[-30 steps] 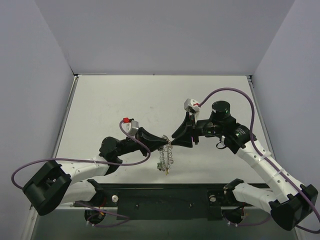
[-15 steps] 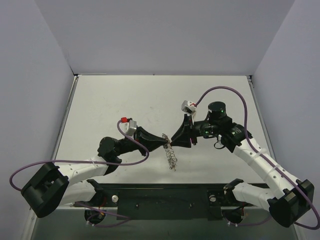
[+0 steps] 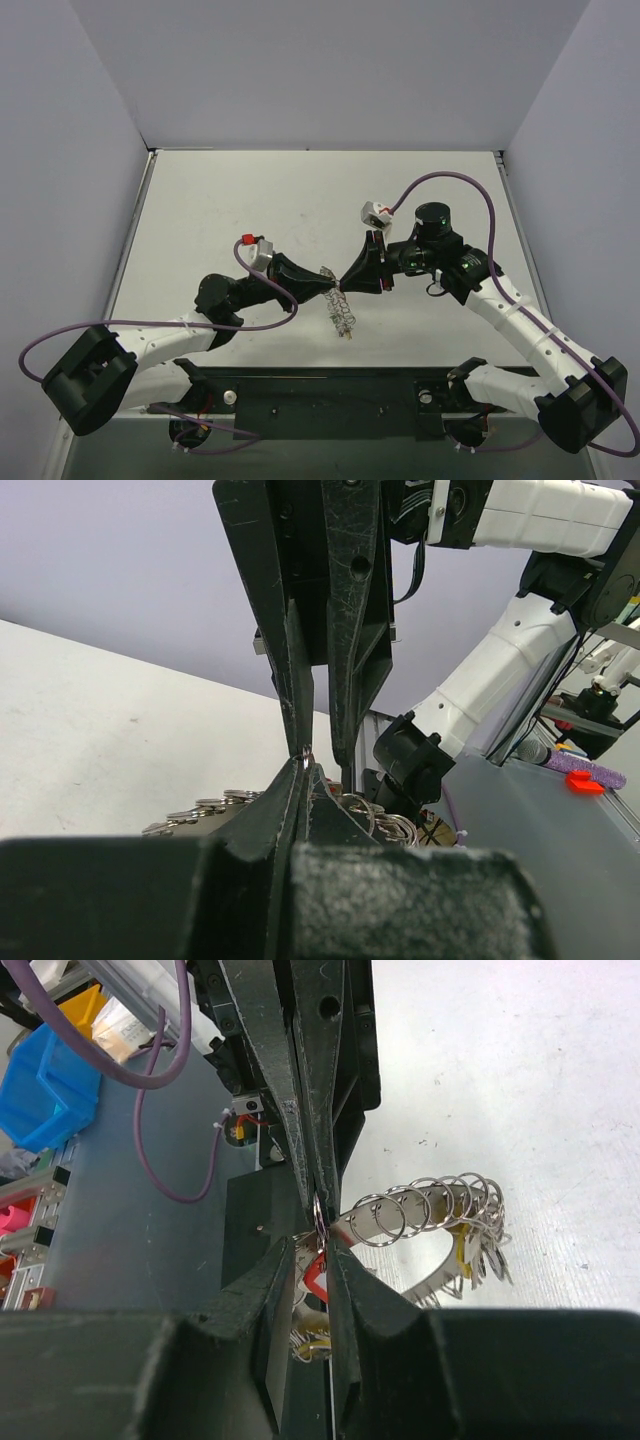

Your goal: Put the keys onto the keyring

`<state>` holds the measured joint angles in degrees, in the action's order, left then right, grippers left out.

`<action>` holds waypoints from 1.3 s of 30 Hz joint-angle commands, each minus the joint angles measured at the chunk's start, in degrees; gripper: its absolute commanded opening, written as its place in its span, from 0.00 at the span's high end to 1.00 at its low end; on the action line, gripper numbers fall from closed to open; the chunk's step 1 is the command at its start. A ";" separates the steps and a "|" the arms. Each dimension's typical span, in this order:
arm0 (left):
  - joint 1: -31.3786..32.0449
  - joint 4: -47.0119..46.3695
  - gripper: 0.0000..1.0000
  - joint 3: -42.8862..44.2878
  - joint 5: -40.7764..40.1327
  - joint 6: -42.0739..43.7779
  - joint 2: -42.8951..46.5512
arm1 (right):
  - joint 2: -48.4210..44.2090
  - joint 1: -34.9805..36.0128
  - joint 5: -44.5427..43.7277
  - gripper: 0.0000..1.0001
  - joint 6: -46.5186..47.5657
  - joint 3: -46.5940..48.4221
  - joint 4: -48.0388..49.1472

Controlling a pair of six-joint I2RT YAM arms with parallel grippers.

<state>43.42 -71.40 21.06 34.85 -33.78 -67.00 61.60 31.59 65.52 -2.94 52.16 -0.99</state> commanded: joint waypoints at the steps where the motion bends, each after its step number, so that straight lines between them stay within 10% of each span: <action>1: -0.35 -21.68 1.00 3.11 -0.22 -0.41 1.79 | -0.08 0.75 3.74 0.85 1.88 0.13 1.53; 39: -1.06 -22.56 1.00 7.24 1.89 -2.17 5.13 | 0.45 2.86 2.77 1.00 -14.89 -2.06 11.80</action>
<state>42.65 -71.42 23.75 37.34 -35.00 -63.79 61.67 33.58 66.15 -13.72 50.87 5.67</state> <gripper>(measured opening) 0.014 0.005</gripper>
